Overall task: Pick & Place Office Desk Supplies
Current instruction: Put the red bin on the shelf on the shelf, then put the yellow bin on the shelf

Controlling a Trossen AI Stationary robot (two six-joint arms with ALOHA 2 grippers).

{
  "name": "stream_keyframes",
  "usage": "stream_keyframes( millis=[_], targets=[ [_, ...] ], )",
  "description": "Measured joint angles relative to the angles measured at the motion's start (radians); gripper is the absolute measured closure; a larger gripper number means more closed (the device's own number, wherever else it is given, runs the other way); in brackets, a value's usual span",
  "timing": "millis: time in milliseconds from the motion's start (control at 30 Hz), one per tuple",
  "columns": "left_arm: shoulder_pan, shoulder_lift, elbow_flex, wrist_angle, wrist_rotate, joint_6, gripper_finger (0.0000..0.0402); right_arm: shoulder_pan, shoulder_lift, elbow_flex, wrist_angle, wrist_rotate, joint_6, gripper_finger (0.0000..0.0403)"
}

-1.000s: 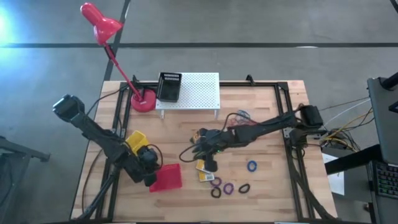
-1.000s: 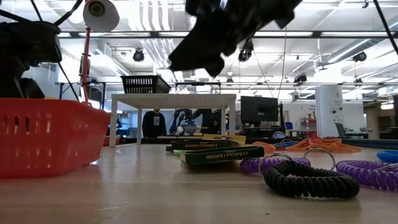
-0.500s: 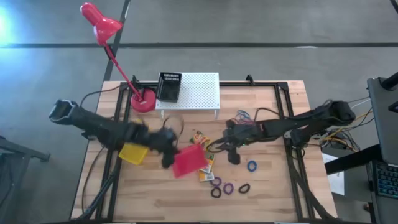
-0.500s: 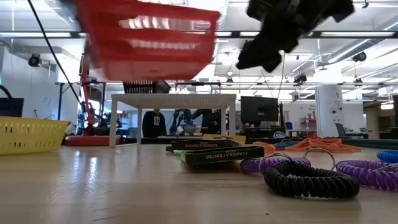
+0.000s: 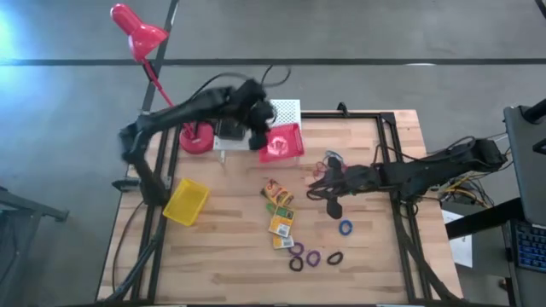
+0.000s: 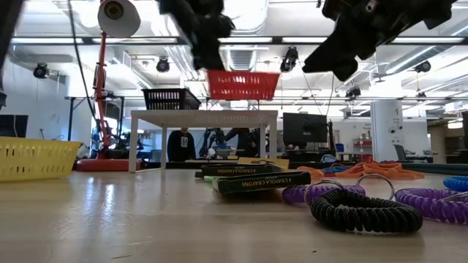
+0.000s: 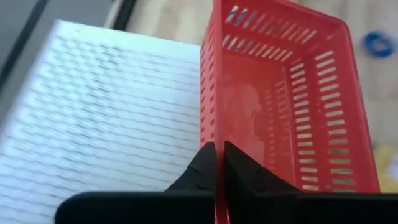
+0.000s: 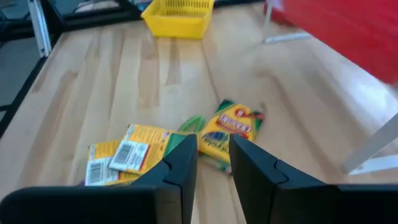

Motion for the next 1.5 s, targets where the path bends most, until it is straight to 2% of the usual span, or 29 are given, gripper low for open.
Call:
stream_keyframes(
  millis=[167, 367, 633, 967, 1200, 1500],
  targets=[
    [0.088, 0.195, 0.272, -0.15, 0.001, 0.216, 0.0392, 0.001, -0.007, -0.001, 0.014, 0.021, -0.021, 0.0314],
    [0.162, 0.306, 0.406, -0.187, -0.035, 0.38, 0.0387, 0.001, 0.025, -0.002, 0.038, 0.021, -0.02, 0.0321],
    [0.231, 0.316, 0.4, -0.135, -0.064, 0.491, 0.0367, 0.001, 0.063, -0.002, 0.051, 0.021, 0.019, 0.0325],
    [0.242, 0.316, 0.372, -0.044, -0.067, 0.58, 0.0356, 0.005, 0.059, -0.002, 0.047, 0.016, 0.045, 0.0319],
    [0.243, 0.318, 0.302, 0.008, -0.121, 0.579, 0.0321, 0.019, 0.059, -0.002, 0.047, 0.014, 0.051, 0.0319],
    [0.244, 0.289, 0.301, 0.01, -0.178, 0.577, 0.0289, 0.019, 0.059, -0.002, 0.047, 0.014, 0.08, 0.0319]
  ],
)
